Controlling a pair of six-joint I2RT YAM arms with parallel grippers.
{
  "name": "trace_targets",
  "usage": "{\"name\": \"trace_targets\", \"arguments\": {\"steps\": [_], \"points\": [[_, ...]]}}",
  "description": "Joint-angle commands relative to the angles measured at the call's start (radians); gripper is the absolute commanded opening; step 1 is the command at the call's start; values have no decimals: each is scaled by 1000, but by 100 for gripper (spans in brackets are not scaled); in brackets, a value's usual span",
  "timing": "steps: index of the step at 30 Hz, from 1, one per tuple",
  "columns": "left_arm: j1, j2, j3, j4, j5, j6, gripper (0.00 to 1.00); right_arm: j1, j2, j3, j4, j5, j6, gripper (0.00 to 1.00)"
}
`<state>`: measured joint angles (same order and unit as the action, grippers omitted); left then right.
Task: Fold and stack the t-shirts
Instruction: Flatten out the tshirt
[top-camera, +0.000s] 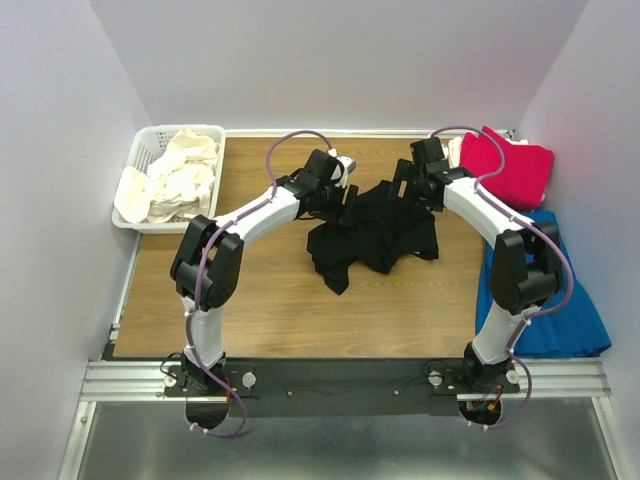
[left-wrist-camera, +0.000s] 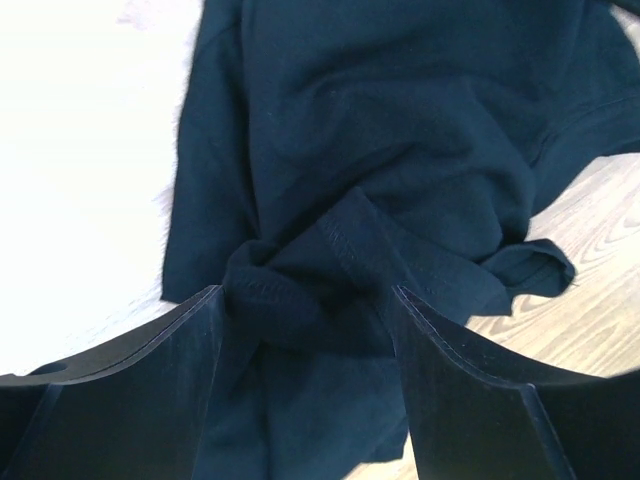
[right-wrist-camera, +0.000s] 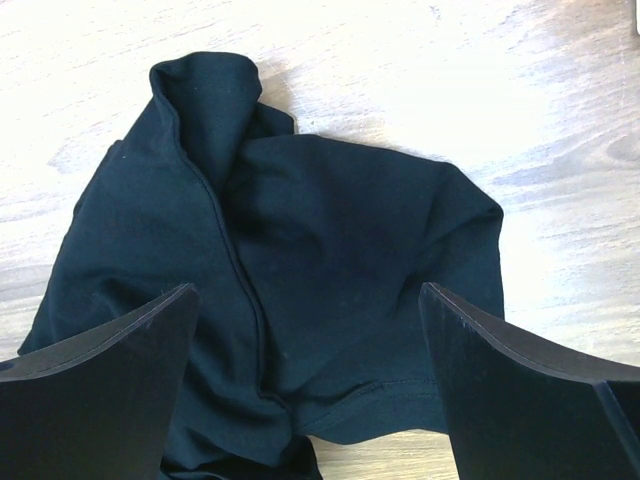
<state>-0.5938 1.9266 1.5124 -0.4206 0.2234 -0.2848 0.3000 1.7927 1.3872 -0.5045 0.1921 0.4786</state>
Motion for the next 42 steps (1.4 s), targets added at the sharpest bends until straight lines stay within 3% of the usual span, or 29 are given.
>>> {"name": "trace_targets", "arguments": {"steps": [1,6,9,10,12,13,18,22,25,30,37,42], "points": [[-12,46,31,6,30,18,75,7,-21,-13,-23,-6,22,100],[-11,66,38,6,33,29,72,7,-15,-14,-23,-6,28,100],[-12,77,52,-3,21,30,45,7,-9,-16,-23,-6,32,100],[-12,80,63,-15,2,33,28,7,-7,-14,-23,-9,32,100],[-12,84,71,-26,-16,41,5,7,-3,-16,-23,-13,34,100],[-12,83,77,-33,-30,45,0,5,-1,-16,-23,-11,37,100],[-3,46,80,-53,-145,53,0,7,-1,-17,-23,-14,41,100],[43,-12,109,-98,-335,49,0,5,7,-17,-23,-40,32,100],[112,-69,133,-107,-403,41,0,7,33,-13,-23,-74,26,100],[231,-156,157,-95,-470,27,0,10,66,-2,-23,-92,25,100],[304,-190,189,-77,-588,1,0,13,86,3,-28,-92,11,99],[324,-178,200,-43,-556,-16,0,24,66,-16,-34,-108,-1,92]]}}
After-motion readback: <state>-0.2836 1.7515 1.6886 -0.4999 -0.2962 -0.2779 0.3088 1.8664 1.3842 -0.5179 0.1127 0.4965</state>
